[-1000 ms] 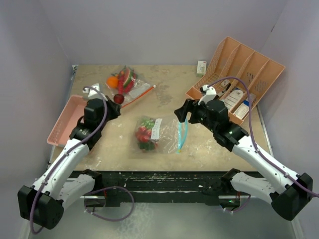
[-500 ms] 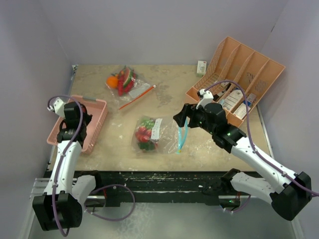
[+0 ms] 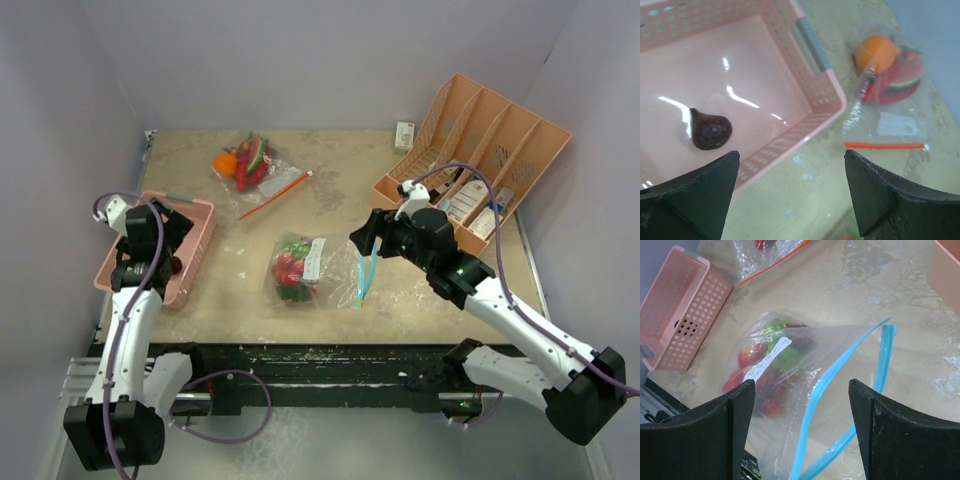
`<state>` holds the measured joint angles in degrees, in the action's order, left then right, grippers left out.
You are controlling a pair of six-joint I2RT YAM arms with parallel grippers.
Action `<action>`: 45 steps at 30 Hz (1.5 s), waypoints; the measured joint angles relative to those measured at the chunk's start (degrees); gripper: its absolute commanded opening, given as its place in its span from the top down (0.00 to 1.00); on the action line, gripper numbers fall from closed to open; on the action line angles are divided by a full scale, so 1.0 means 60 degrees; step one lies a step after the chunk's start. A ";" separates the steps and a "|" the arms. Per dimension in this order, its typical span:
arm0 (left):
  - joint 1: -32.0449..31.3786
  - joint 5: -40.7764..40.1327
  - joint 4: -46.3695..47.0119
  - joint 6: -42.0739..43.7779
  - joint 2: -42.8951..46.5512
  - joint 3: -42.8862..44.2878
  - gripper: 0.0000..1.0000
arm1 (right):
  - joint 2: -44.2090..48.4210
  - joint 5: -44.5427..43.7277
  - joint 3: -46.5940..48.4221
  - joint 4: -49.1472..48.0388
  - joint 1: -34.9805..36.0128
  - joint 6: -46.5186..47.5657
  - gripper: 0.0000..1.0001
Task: Open the zip-top bag and remove the fake food
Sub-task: Place the fake fruit in the bin, then pick up the fake fruit from the zipper food storage bag.
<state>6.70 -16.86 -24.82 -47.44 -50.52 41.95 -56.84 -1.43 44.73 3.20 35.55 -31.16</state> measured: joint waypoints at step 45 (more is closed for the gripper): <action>-0.8910 -0.2739 -0.0029 0.0215 -0.3333 0.1373 1.00 | -0.3031 0.3519 -0.2127 -0.4594 -0.1490 -0.1537 0.88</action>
<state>-46.76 -33.30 -24.99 -46.15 -70.52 50.19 -75.02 19.68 31.97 -24.36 26.61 -40.38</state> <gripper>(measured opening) 0.049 0.098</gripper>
